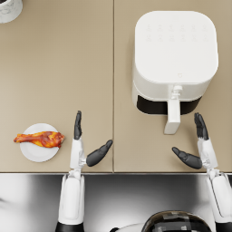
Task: Pick up the drumstick and place it into the air fryer
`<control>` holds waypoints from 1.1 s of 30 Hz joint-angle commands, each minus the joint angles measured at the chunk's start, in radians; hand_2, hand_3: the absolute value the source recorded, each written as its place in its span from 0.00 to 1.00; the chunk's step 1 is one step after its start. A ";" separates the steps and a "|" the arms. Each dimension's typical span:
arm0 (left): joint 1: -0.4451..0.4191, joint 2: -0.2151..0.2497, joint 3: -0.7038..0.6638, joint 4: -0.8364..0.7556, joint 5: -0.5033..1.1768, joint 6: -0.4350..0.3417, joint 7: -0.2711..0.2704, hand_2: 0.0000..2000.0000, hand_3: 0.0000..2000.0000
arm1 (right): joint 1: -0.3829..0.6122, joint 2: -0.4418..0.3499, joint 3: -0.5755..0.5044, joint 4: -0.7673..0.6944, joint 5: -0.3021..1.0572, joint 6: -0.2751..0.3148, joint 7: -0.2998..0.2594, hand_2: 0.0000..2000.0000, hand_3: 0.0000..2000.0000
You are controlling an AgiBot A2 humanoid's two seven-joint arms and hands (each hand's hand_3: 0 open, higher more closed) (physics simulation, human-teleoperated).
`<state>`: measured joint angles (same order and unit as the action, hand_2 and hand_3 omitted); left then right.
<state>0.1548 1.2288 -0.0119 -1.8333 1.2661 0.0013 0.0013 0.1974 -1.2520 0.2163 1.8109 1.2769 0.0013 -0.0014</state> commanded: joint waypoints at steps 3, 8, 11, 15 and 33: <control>-0.012 0.006 -0.130 -0.034 0.134 -0.001 -0.001 0.00 0.00 | 0.036 -0.026 -0.019 -0.033 0.037 -0.001 0.001 0.00 0.00; -0.017 0.013 -0.191 -0.046 0.358 -0.001 -0.001 0.00 0.00 | 0.042 -0.042 -0.017 -0.044 0.054 -0.001 0.001 0.00 0.00; -0.014 0.014 -0.233 -0.042 0.494 -0.001 -0.001 0.00 0.00 | 0.050 -0.052 -0.030 -0.058 0.056 -0.001 0.001 0.00 0.00; -0.016 0.016 -0.309 -0.041 0.674 -0.001 -0.001 0.00 0.00 | 0.048 -0.061 -0.039 -0.067 0.057 -0.001 0.001 0.00 0.00; 0.032 -0.021 -0.425 0.092 1.492 -0.452 -0.191 0.00 0.00 | 0.064 -0.105 -0.050 -0.107 0.058 -0.001 0.001 0.00 0.00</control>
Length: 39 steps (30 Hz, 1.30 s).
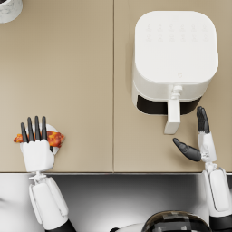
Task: Pick up the drumstick and place it into the air fryer
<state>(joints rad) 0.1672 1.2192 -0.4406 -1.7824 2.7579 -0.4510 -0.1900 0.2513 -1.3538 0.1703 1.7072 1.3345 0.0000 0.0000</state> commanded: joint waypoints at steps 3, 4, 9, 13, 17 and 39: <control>0.019 -0.010 0.018 0.090 0.137 -0.003 -0.001 0.00 0.00 | 0.011 -0.010 -0.008 -0.010 0.000 0.000 0.000 0.00 0.00; 0.028 -0.014 0.029 0.126 0.170 -0.002 -0.001 0.00 0.00 | 0.011 -0.012 -0.010 -0.010 0.000 0.000 0.000 0.00 0.00; 0.030 -0.011 0.075 0.225 0.237 -0.005 0.000 0.00 0.00 | 0.013 -0.022 -0.020 -0.024 0.000 0.000 0.000 0.00 0.00; 0.053 -0.013 0.099 0.313 0.248 0.000 0.000 0.00 0.00 | 0.016 -0.030 -0.024 -0.038 0.000 0.000 0.000 0.00 0.00; 0.076 -0.016 0.116 0.398 0.251 0.039 0.000 0.00 0.00 | 0.021 -0.039 -0.027 -0.040 0.000 0.000 0.000 0.00 0.00; 0.128 -0.031 0.231 0.271 0.252 0.453 0.171 1.00 1.00 | 0.015 -0.073 0.006 -0.153 0.000 0.000 0.000 0.00 0.00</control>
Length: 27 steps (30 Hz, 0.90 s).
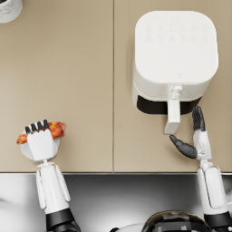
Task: Pick up the drumstick and place it into the air fryer
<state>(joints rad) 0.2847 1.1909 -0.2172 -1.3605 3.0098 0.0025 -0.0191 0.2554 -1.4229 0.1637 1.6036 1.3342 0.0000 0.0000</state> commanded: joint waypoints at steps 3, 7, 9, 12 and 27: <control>0.020 -0.004 0.011 -0.234 0.000 0.001 0.008 1.00 1.00 | 0.019 -0.010 0.014 -0.103 0.000 0.000 0.000 0.00 0.00; 0.024 0.002 0.030 -0.297 -0.001 0.000 0.012 1.00 1.00 | 0.047 -0.026 0.056 -0.184 0.000 0.000 0.000 0.00 0.00; 0.030 -0.002 0.045 -0.338 -0.001 -0.001 0.012 1.00 1.00 | 0.066 -0.037 0.077 -0.213 0.000 0.000 0.000 0.00 0.00; 0.031 0.005 0.067 -0.363 -0.001 0.005 0.013 1.00 1.00 | 0.091 -0.051 0.091 -0.257 0.000 0.000 0.000 0.00 0.00; 0.136 0.045 0.249 -0.400 -0.281 0.008 0.016 1.00 1.00 | 0.040 0.014 0.293 -0.129 0.006 -0.101 -0.004 1.00 1.00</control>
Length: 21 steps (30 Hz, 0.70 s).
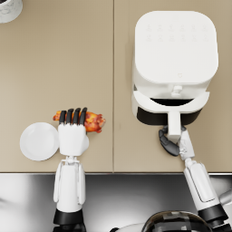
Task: Pick up the drumstick and place it into the air fryer
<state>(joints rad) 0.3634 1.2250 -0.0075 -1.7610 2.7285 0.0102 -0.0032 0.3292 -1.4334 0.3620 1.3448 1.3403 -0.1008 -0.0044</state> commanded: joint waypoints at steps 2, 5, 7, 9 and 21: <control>0.078 0.021 0.061 0.002 -0.002 0.000 0.000 1.00 1.00 | -0.060 0.061 0.129 0.190 0.000 -0.007 -0.002 1.00 1.00; 0.108 0.037 0.093 -0.014 -0.003 0.000 0.000 1.00 1.00 | -0.100 0.119 0.179 0.281 0.000 -0.022 -0.005 1.00 1.00; 0.132 0.050 0.113 -0.011 -0.004 0.000 0.000 1.00 1.00 | -0.116 0.154 0.209 0.341 0.000 -0.019 -0.007 1.00 1.00; 0.156 0.064 0.132 -0.007 -0.004 0.000 0.000 1.00 1.00 | -0.122 0.182 0.234 0.387 0.000 -0.023 -0.008 1.00 1.00; 0.277 0.161 0.274 -0.002 -0.091 0.000 0.000 1.00 1.00 | -0.197 0.301 0.433 0.615 -0.002 -0.003 0.000 1.00 1.00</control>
<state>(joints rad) 0.5992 1.3644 0.2398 -1.7572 2.5933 0.0106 -0.0032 0.1699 -0.8301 0.7315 1.8475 1.3379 -0.1048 -0.0010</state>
